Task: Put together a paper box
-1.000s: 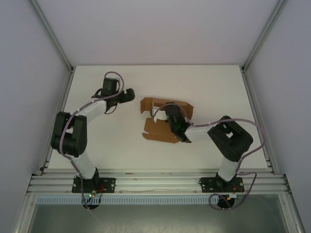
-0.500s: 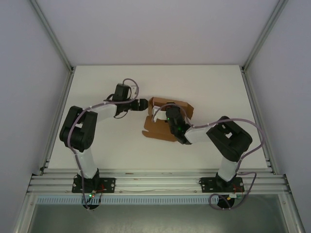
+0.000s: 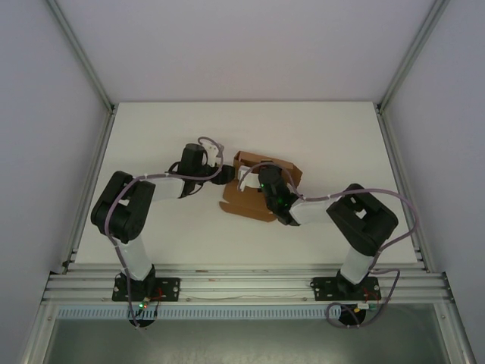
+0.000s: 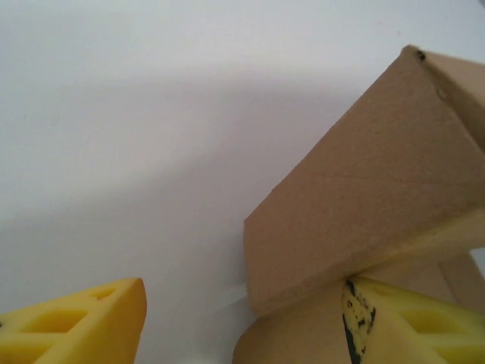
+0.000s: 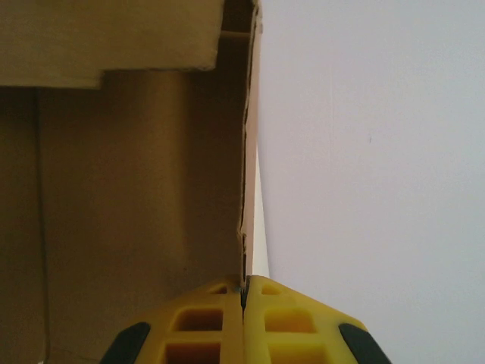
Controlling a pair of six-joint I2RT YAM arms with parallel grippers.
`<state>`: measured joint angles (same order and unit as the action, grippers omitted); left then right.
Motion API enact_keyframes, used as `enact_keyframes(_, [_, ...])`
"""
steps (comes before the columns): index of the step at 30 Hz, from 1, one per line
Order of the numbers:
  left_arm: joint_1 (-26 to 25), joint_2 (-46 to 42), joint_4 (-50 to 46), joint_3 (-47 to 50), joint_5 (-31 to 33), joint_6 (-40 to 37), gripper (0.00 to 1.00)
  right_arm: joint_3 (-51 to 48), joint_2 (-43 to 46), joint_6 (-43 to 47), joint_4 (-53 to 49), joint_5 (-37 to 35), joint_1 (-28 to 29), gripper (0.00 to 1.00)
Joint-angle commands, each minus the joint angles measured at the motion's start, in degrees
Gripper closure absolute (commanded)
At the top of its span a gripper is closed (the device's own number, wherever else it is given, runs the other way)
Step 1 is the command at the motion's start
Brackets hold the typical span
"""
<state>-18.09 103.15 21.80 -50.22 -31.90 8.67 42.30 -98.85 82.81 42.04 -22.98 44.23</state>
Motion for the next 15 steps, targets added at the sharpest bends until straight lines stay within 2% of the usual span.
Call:
enact_keyframes(1, [-1.0, 1.2, 5.2, -2.2, -2.5, -2.9, 0.32, 0.3, 2.0, -3.3, -4.5, 0.5, 0.7, 1.00])
enact_keyframes(8, [-2.6, 4.2, 4.8, -4.3, -2.4, -4.1, 0.32, 0.3, 2.0, -4.2, -7.8, 2.2, 0.7, 1.00])
enact_keyframes(13, [-4.4, 4.3, 6.5, -4.0, 0.7, -5.8, 0.32, 0.6, 1.6, -4.9, -8.7, 2.2, 0.8, 1.00])
enact_keyframes(15, [-4.5, 4.6, 6.8, -4.5, -0.4, -6.2, 0.32, 0.9, 1.6, -5.8, -9.8, 2.3, 0.9, 1.00])
